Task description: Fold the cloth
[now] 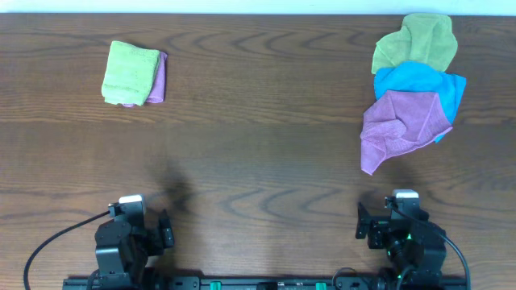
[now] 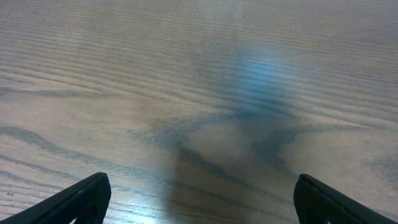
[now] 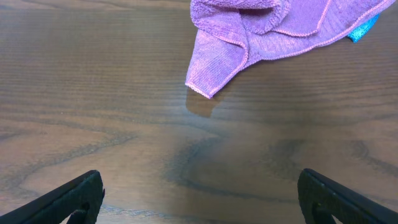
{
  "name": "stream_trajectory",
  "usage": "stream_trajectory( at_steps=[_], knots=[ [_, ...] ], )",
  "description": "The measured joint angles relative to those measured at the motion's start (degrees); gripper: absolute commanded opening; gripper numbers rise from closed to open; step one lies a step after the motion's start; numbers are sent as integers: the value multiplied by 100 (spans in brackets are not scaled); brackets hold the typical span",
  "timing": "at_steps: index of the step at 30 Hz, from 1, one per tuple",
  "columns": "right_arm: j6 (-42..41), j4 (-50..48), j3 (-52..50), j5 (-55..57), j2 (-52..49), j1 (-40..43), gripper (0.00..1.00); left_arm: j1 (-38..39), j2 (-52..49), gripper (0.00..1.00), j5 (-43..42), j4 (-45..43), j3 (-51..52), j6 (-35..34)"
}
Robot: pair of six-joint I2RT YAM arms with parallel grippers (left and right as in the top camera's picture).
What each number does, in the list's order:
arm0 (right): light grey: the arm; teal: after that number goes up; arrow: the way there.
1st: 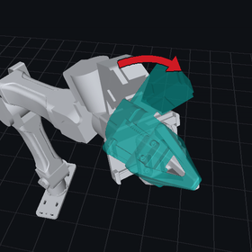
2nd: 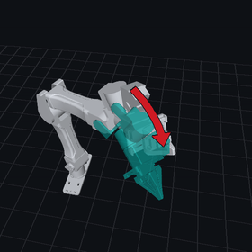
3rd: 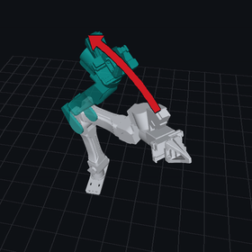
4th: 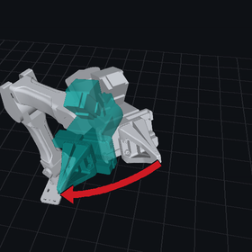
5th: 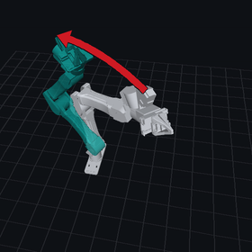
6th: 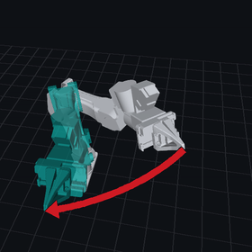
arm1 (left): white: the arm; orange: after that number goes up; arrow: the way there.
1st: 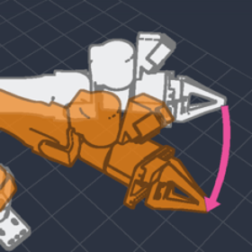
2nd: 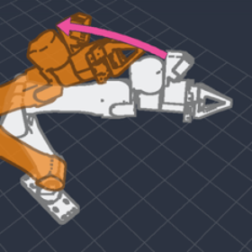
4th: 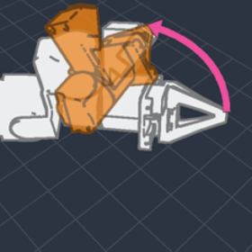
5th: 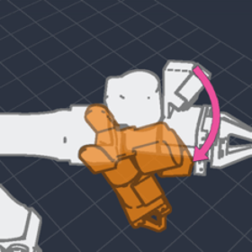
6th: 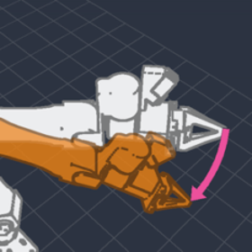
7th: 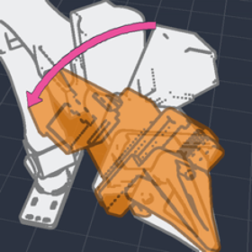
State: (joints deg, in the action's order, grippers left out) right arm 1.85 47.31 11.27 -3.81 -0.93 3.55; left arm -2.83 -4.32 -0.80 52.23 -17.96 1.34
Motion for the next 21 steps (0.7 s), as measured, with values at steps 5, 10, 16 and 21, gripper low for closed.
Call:
stream_trajectory(
  at_steps=[5,10,16,21],
  knots=[
    [-94,-28,0,2,-2,0,99,0,0,95,0,0,0,0],
    [-306,-26,120,4,-223,0,99,0,0,95,0,0,0,0],
    [-560,-35,1521,264,-1849,9,99,0,0,95,2,0,0,0],
    [-855,-44,2616,549,-3355,9,99,0,11,95,17,-2,2,0]
  ],
)
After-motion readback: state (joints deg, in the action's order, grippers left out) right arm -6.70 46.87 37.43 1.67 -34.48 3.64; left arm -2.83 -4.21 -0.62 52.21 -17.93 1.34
